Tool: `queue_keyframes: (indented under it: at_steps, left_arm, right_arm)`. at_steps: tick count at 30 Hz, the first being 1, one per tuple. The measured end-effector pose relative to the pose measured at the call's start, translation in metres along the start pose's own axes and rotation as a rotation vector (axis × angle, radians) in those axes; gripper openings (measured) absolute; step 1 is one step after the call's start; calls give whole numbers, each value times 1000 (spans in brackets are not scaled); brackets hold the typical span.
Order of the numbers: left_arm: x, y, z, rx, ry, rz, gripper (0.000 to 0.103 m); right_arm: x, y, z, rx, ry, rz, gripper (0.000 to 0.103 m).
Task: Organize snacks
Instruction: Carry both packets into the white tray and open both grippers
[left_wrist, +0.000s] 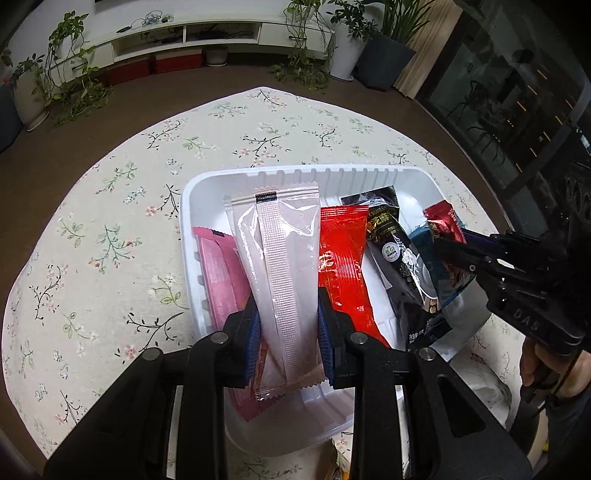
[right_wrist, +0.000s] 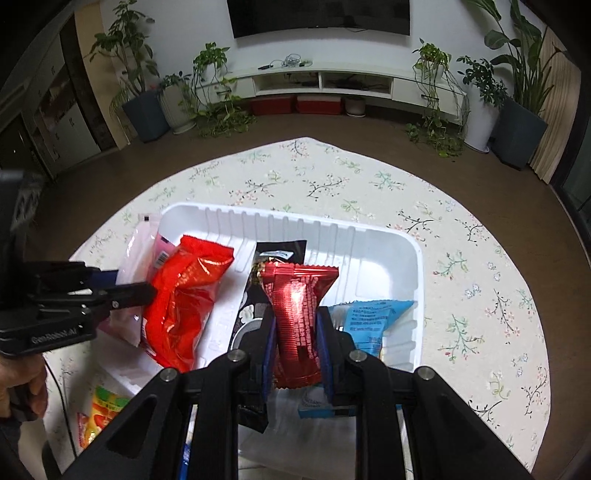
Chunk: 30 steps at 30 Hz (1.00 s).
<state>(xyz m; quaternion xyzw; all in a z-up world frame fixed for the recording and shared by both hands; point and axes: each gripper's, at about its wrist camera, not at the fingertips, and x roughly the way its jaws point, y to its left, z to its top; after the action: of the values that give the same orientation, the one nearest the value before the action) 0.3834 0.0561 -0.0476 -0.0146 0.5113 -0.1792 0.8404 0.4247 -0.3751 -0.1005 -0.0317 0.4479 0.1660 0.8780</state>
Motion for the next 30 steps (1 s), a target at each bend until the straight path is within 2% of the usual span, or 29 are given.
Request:
queue_keyframes:
  at_steps: [18, 21, 23, 30]
  left_arm:
    - [3, 6, 5, -29, 8, -27, 29]
    - [1, 7, 5, -37, 4, -43, 36]
    - [0, 6, 4, -35, -3, -54, 49]
    - [-4, 5, 3, -39, -10, -52, 52]
  right_arm:
    - [11, 16, -1, -67, 19, -61, 26]
    - [11, 16, -1, -64, 16, -66, 27]
    - [9, 17, 0, -62, 12, -69, 27]
    - [7, 18, 0, -60, 4, -75, 30]
